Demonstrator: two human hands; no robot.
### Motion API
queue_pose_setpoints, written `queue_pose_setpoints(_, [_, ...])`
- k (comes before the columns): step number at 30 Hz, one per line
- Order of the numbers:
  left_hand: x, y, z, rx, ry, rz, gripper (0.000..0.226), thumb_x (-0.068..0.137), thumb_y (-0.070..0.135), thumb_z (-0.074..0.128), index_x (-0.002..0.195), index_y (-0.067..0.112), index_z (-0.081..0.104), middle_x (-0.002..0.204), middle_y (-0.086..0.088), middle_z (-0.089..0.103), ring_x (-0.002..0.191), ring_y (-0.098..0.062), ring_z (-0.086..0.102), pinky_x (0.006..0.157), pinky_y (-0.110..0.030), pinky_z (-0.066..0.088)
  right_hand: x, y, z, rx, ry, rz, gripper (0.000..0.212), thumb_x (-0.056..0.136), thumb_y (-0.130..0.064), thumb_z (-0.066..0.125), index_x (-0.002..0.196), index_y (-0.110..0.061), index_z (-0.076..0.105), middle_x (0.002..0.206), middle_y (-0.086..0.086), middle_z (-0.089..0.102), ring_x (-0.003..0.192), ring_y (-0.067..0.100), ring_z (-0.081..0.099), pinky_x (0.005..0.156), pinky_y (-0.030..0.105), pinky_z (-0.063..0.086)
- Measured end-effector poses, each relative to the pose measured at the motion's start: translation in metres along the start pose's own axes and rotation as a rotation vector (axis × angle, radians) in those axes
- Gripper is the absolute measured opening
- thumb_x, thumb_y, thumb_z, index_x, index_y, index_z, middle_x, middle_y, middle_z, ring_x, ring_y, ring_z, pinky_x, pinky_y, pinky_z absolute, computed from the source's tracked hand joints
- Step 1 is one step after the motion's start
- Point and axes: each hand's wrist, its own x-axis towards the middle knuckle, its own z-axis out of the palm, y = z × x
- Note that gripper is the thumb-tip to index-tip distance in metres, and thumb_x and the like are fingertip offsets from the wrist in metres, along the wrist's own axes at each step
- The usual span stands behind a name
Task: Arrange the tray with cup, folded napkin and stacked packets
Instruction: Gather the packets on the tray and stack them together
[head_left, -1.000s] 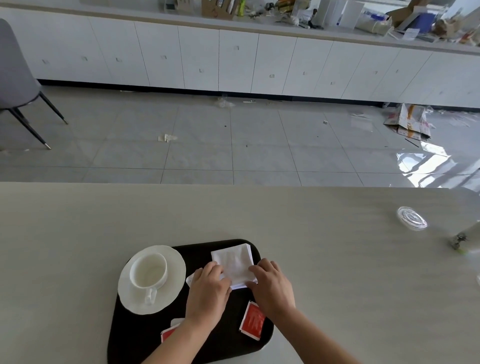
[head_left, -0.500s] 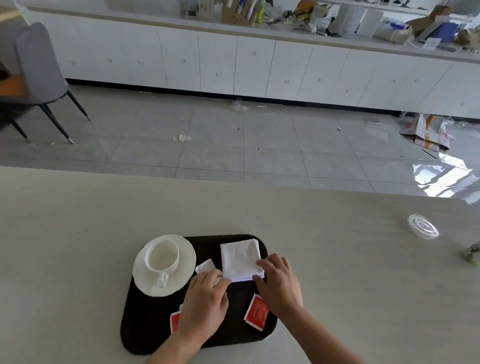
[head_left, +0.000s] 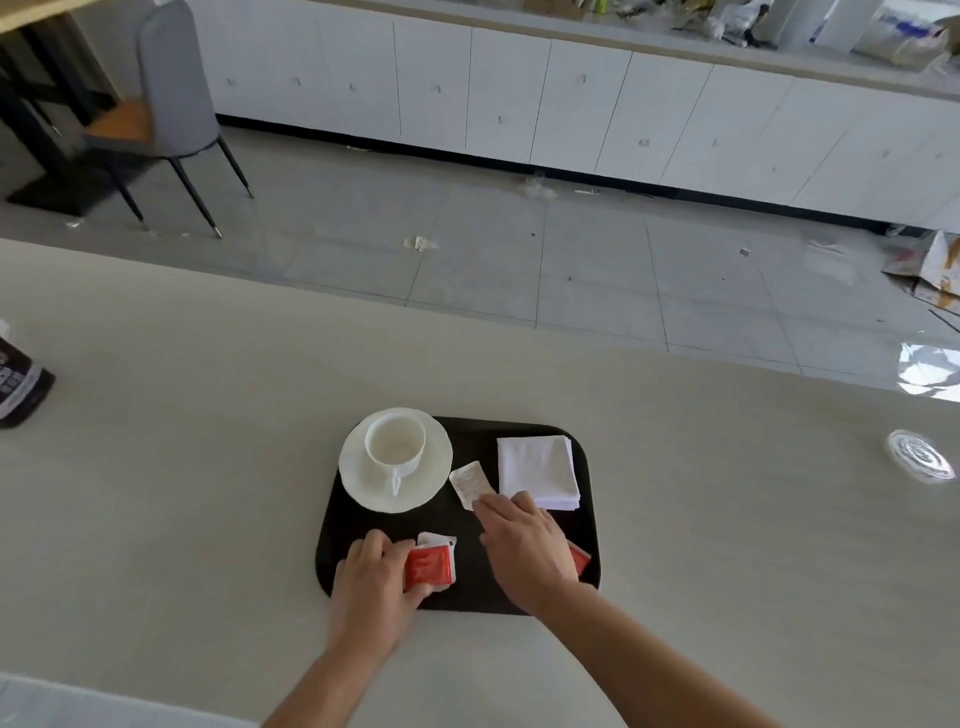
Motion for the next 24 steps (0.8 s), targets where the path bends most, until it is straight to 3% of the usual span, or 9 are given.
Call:
queue_pose_setpoints(2, [0.003,0.003,-0.002,-0.016,-0.015,-0.031,0.047,0.066,0.038,0.085,0.106,0.023,0.066,0.097,0.002,0.055,0.091,-0.021,0.053,0.078,-0.036,0.046,0.011,-0.006,0.004,-0.069,-0.076,0.006,0.049,0.091,-0.015,0.056,0.139,-0.019,0.045,0.151,-0.004,0.04,0.118,0.025,0.044,0.093,0.038,0.046])
queue_pose_setpoints(4, [0.005,0.005,-0.004,-0.035,-0.019,-0.037,0.042,0.066,0.036,0.084,0.1,0.026,0.06,0.099,0.006,0.054,0.092,-0.018,0.052,0.078,-0.035,0.045,0.014,-0.008,0.006,-0.126,-0.13,0.021,0.054,0.087,-0.013,0.058,0.139,-0.018,0.046,0.155,-0.001,0.035,0.121,0.027,0.04,0.094,0.039,0.045])
queue_pose_setpoints(7, [0.007,0.002,-0.009,-0.188,0.023,-0.031,0.028,0.069,0.022,0.082,0.083,0.021,0.058,0.082,0.008,0.059,0.078,-0.019,0.054,0.07,-0.039,0.046,0.004,-0.008,0.013,-0.105,-0.133,0.024,0.047,0.085,-0.009,0.054,0.13,-0.021,0.054,0.144,-0.005,0.049,0.118,0.023,0.041,0.094,0.036,0.045])
queue_pose_setpoints(9, [0.006,-0.004,-0.011,-0.287,0.024,-0.063,0.026,0.07,0.02,0.083,0.076,0.02,0.058,0.069,0.01,0.06,0.068,-0.015,0.055,0.066,-0.039,0.047,-0.006,-0.007,0.019,-0.036,-0.128,0.031,0.052,0.087,-0.006,0.052,0.135,-0.024,0.051,0.146,-0.007,0.049,0.124,0.022,0.04,0.097,0.036,0.045])
queue_pose_setpoints(13, [-0.001,-0.014,-0.016,-0.417,0.044,-0.126,0.031,0.07,0.014,0.085,0.068,0.026,0.056,0.066,0.01,0.063,0.065,-0.008,0.059,0.058,-0.026,0.048,-0.005,-0.005,0.02,0.028,-0.07,0.071,0.065,0.085,0.0,0.051,0.145,-0.023,0.039,0.152,-0.008,0.041,0.125,0.024,0.043,0.088,0.035,0.05])
queue_pose_setpoints(17, [-0.005,-0.019,-0.021,-0.489,0.051,-0.172,0.029,0.071,0.011,0.084,0.068,0.025,0.058,0.067,0.01,0.066,0.064,-0.005,0.062,0.056,-0.015,0.045,0.018,-0.017,0.017,-0.007,-0.153,0.195,0.075,0.086,-0.004,0.052,0.152,-0.017,0.018,0.161,-0.001,0.02,0.128,0.026,0.039,0.086,0.036,0.052])
queue_pose_setpoints(20, [-0.006,-0.021,-0.024,-0.537,0.07,-0.241,0.027,0.07,0.011,0.084,0.068,0.024,0.06,0.063,0.006,0.065,0.06,-0.006,0.06,0.052,-0.014,0.043,0.022,-0.023,0.012,-0.074,-0.217,0.203,0.068,0.089,-0.01,0.054,0.15,-0.017,0.026,0.162,0.001,0.015,0.133,0.027,0.037,0.086,0.036,0.052])
queue_pose_setpoints(24, [-0.003,-0.021,-0.024,-0.615,0.093,-0.317,0.027,0.067,0.012,0.086,0.068,0.026,0.062,0.064,0.006,0.067,0.062,-0.007,0.062,0.054,-0.022,0.048,-0.006,-0.025,0.013,-0.115,-0.204,0.091,0.052,0.086,-0.011,0.055,0.136,-0.023,0.047,0.15,-0.004,0.036,0.123,0.025,0.04,0.078,0.034,0.051])
